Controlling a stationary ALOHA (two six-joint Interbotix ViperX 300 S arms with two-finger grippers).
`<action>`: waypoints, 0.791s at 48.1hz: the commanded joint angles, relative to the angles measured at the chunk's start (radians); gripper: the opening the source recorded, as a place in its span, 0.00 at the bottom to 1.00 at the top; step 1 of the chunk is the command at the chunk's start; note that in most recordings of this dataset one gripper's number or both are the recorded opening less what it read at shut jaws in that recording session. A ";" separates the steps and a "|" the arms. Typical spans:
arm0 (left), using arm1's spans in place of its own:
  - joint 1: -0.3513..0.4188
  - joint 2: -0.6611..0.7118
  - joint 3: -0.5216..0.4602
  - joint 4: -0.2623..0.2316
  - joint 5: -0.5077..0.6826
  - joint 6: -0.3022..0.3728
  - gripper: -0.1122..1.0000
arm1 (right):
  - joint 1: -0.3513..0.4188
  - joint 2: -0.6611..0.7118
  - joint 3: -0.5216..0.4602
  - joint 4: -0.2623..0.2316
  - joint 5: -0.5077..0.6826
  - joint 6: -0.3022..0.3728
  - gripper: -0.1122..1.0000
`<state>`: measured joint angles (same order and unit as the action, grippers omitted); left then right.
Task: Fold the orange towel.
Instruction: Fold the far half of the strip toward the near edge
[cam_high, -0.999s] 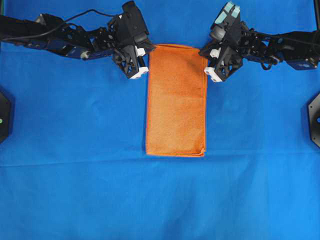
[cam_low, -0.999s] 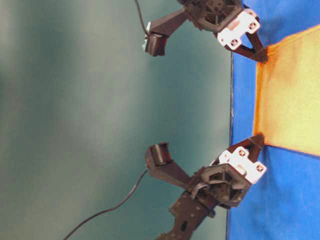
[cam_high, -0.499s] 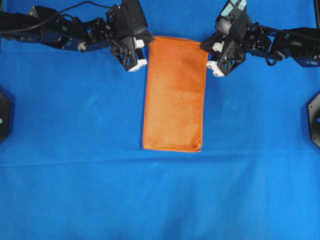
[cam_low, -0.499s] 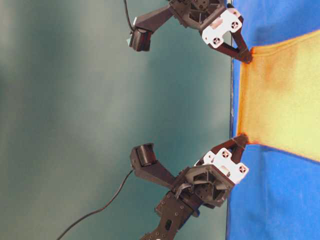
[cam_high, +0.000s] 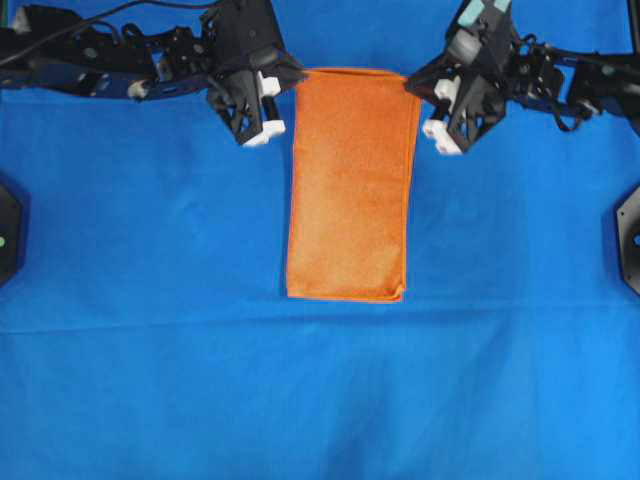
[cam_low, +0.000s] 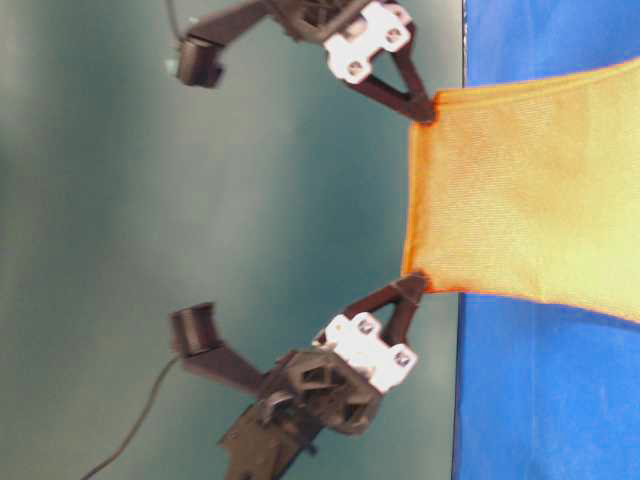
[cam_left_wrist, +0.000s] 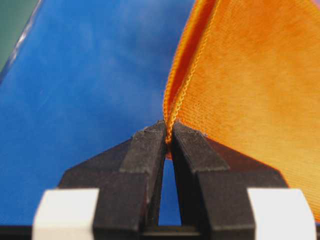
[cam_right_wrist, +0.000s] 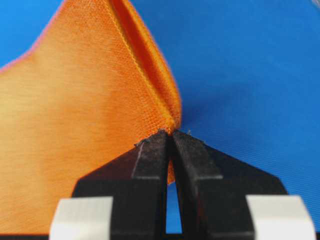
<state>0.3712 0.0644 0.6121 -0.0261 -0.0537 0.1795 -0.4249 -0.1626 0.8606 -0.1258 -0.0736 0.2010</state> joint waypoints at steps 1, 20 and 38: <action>-0.043 -0.061 0.002 0.000 0.023 -0.006 0.13 | 0.048 -0.058 -0.003 0.005 0.021 0.005 0.13; -0.250 -0.132 0.087 -0.002 0.084 -0.077 0.13 | 0.258 -0.086 0.021 0.025 0.137 0.075 0.13; -0.379 -0.063 0.130 -0.002 0.061 -0.172 0.13 | 0.370 -0.009 0.055 0.023 0.092 0.152 0.13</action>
<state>0.0031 -0.0092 0.7409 -0.0276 0.0153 0.0153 -0.0629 -0.1887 0.9143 -0.1028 0.0307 0.3467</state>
